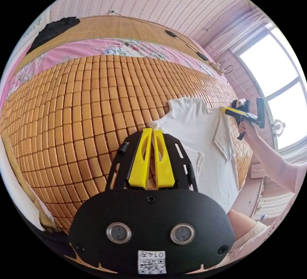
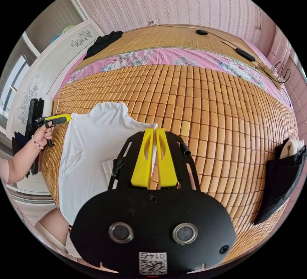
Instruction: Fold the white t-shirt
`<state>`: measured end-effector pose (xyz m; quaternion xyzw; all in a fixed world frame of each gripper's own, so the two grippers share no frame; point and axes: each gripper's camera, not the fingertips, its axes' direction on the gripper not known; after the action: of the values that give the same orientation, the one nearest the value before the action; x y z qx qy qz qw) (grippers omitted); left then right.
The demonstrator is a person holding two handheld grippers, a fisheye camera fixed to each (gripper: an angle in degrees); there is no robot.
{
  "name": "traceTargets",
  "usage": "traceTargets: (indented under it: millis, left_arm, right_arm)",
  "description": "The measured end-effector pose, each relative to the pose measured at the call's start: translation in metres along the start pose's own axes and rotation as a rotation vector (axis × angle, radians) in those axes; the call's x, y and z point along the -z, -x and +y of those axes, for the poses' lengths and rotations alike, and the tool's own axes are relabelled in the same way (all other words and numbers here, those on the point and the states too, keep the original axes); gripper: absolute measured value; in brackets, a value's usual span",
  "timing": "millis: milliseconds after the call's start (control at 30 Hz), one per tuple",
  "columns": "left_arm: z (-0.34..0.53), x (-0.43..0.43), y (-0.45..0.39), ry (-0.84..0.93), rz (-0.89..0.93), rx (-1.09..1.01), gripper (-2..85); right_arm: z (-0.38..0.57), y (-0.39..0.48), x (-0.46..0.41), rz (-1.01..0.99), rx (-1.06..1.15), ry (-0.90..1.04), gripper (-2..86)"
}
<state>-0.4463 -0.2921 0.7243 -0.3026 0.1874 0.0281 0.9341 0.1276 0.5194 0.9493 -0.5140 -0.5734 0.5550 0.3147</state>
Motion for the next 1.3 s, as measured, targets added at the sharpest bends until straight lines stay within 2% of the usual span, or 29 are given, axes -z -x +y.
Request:
traceTargets:
  millis: [333,467,633,767,1000,1133,1200,1300]
  left_arm:
    - [-0.053,-0.005,-0.017,-0.039,-0.106,-0.066,-1.0]
    - [-0.048,-0.003,-0.012,-0.054,-0.071,-0.017,-1.0]
    - [-0.024,0.026,-0.023,-0.092,-0.028,-0.082,-1.0]
    - [0.023,0.066,-0.041,-0.116,0.059,-0.171,-1.0]
    - [0.137,0.094,-0.079,-0.022,0.212,-0.171,-1.0]
    - [0.198,0.077,-0.097,0.070,0.263,-0.116,-1.0]
    - [0.234,0.056,-0.107,0.146,0.238,-0.073,-1.0]
    - [0.266,0.033,-0.116,0.197,0.171,-0.063,-1.0]
  right_arm:
    - [-0.045,-0.018,0.041,0.038,-0.039,-0.024,0.5]
    - [-0.036,-0.026,0.063,0.021,-0.058,-0.040,0.6]
    - [-0.005,-0.029,0.117,-0.066,-0.029,-0.112,0.7]
    - [0.057,-0.018,0.184,-0.182,0.039,-0.169,0.7]
    - [0.200,0.005,0.265,-0.228,0.036,-0.093,0.7]
    - [0.273,0.010,0.259,-0.235,-0.047,0.064,0.7]
    - [0.314,0.010,0.241,-0.235,-0.137,0.150,0.7]
    - [0.345,0.017,0.217,-0.194,-0.128,0.239,0.7]
